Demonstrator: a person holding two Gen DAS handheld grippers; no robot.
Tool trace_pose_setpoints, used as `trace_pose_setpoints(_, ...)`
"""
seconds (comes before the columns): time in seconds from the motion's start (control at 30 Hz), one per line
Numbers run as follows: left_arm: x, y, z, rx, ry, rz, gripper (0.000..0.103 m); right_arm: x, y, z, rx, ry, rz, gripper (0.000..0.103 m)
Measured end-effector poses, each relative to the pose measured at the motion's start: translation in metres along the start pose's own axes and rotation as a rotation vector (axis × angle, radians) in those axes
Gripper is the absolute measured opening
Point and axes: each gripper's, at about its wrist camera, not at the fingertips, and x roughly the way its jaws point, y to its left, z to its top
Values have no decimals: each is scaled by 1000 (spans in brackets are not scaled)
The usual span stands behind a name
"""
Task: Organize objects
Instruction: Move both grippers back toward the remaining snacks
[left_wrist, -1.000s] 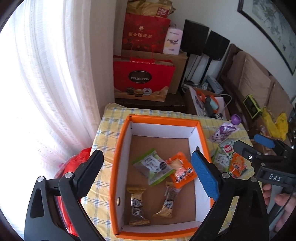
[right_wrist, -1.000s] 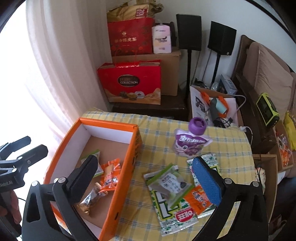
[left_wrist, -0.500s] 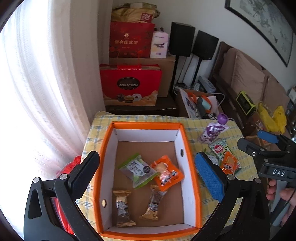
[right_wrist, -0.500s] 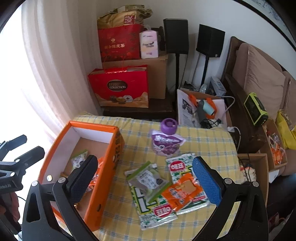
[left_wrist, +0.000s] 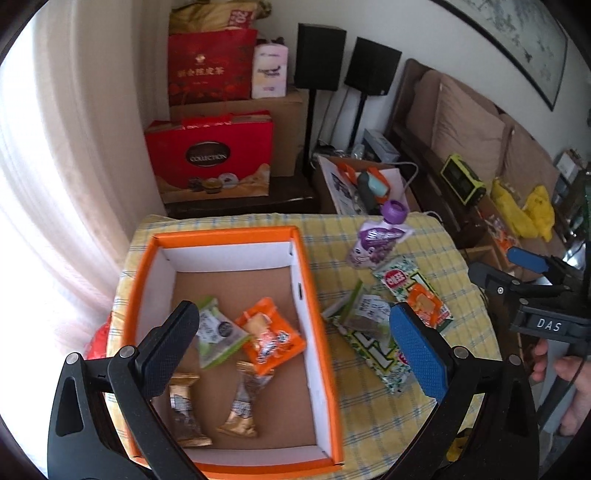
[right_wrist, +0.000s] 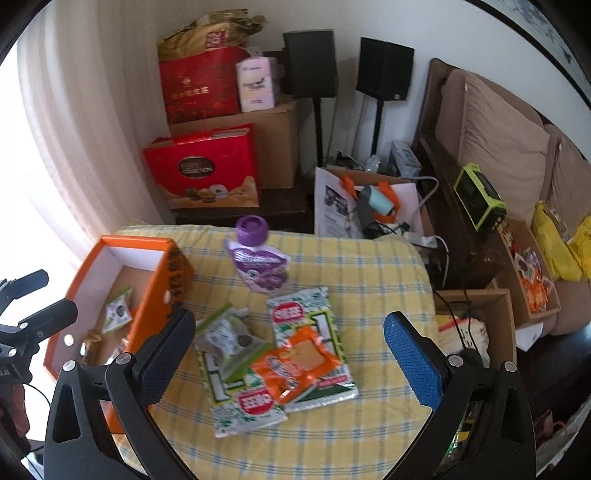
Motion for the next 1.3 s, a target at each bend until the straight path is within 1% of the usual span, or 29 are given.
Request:
trace_pose_setpoints(0.13,9,-16,-1,30,18,-5,103,4,-15,-6,25,13,4,103)
trace_pose_setpoints(0.23,13,-21,-2,17,31,-26,103,11,-23,-10,40,28,22,103)
trace_pose_setpoints(0.33,16,-20,-2,0,37,-40,103,20,-22,-15,31,38,36,101)
trace_pose_setpoints(0.53,15,-18,2,1,33,-28,103,41,-3,-19,-30,70,78,94)
trace_pose_setpoints(0.73,13,-3,8,-16,23,-14,103,68,18,-20,-80,105,139,89)
trace_pose_setpoints(0.83,13,6,9,-31,21,-8,103,83,31,-21,-141,119,165,88)
trace_pose_setpoints(0.9,14,11,8,-41,24,-6,103,94,39,-23,-176,136,209,88)
trace_pose_setpoints(0.97,16,15,7,-47,28,-5,103,101,43,-25,-194,144,230,87)
trace_pose_setpoints(1.07,20,17,5,-53,36,-4,103,109,51,-27,-213,150,246,87)
trace_pose_setpoints(1.3,22,18,3,-55,44,-12,103,123,63,-32,-260,174,240,87)
